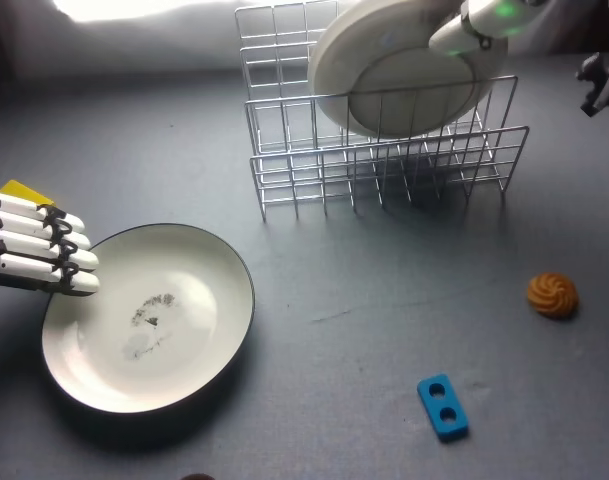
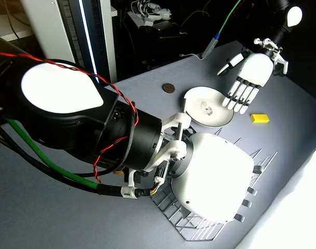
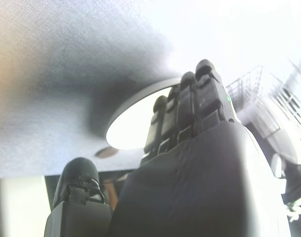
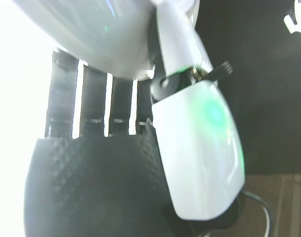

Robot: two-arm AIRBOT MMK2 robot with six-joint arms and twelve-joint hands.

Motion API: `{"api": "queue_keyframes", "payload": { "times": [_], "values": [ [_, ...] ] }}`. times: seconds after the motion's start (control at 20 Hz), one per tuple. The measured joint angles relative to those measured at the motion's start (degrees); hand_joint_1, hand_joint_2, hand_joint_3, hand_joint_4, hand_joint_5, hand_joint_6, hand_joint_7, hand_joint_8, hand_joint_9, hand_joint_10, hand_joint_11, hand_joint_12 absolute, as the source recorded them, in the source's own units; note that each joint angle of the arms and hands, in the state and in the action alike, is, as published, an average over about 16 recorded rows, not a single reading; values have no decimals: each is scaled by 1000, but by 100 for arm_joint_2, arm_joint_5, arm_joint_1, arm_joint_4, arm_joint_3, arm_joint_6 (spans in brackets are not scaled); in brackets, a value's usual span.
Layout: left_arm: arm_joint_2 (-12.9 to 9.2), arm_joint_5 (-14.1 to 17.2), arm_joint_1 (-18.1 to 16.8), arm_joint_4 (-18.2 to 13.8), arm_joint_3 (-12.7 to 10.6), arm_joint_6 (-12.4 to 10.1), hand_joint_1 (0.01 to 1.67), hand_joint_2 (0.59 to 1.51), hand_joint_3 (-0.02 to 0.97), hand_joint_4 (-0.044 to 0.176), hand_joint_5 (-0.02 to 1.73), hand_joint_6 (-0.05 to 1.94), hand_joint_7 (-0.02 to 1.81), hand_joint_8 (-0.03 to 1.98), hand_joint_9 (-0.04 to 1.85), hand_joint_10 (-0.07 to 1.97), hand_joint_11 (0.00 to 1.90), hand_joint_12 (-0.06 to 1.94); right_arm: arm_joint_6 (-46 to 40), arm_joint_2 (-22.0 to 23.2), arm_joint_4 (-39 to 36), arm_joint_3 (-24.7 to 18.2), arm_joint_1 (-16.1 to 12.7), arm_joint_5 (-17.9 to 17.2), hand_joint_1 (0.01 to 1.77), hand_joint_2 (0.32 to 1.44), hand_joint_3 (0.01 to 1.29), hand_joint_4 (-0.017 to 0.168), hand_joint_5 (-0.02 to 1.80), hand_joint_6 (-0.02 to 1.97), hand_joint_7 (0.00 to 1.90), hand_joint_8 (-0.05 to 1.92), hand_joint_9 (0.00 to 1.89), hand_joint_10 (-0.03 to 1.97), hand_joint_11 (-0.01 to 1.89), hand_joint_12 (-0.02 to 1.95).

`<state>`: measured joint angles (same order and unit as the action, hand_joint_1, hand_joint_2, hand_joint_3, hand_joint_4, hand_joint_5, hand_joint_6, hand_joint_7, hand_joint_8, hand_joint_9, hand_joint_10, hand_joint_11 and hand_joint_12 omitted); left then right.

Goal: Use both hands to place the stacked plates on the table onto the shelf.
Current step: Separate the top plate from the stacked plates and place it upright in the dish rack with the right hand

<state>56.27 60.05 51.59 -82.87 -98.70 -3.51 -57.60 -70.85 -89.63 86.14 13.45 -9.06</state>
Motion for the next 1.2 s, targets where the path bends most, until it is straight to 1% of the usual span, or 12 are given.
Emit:
{"api": "queue_keyframes", "payload": {
  "times": [0.25, 0.4, 0.95, 1.05, 1.2],
  "values": [
    [0, -4, 9, 2, 0, 0, 15, 1162, 22, 0, 21, 19, 17, -9, 18, 16, 19, 6, 2, -6, 16, 2, 68, 34, 1324, 1103, 13, -8, 773, 1103, 928, 1054, 900, 1156, 786, 1308],
    [1, -4, 15, 7, -2, 0, 15, 1162, 22, 0, 21, 19, 14, -9, 20, 16, 19, 6, 5, -3, 15, 3, 83, 36, 1307, 1109, 13, -8, 777, 1099, 939, 1018, 923, 984, 780, 1278],
    [4, 0, 55, 55, -9, 0, 15, 1162, 22, 0, 22, 19, 17, -12, 24, 15, 19, 7, 26, 70, -2, 3, -58, -35, 1182, 1128, 14, -7, 806, 1102, 1024, 351, 1025, 268, 719, 1143],
    [4, 0, 64, 64, -11, 0, 15, 1162, 21, 0, 22, 19, 16, -12, 24, 15, 19, 7, 31, 86, -4, 3, -73, -49, 1167, 1129, 14, -7, 812, 1103, 1043, 220, 1048, 178, 712, 1126],
    [4, 0, 75, 75, -11, 0, 15, 1162, 22, 0, 21, 19, 14, -13, 24, 15, 19, 7, 36, 106, -3, 3, -64, -57, 1153, 1130, 14, -7, 820, 1100, 1063, 61, 1064, 124, 695, 1125]
  ]
}}
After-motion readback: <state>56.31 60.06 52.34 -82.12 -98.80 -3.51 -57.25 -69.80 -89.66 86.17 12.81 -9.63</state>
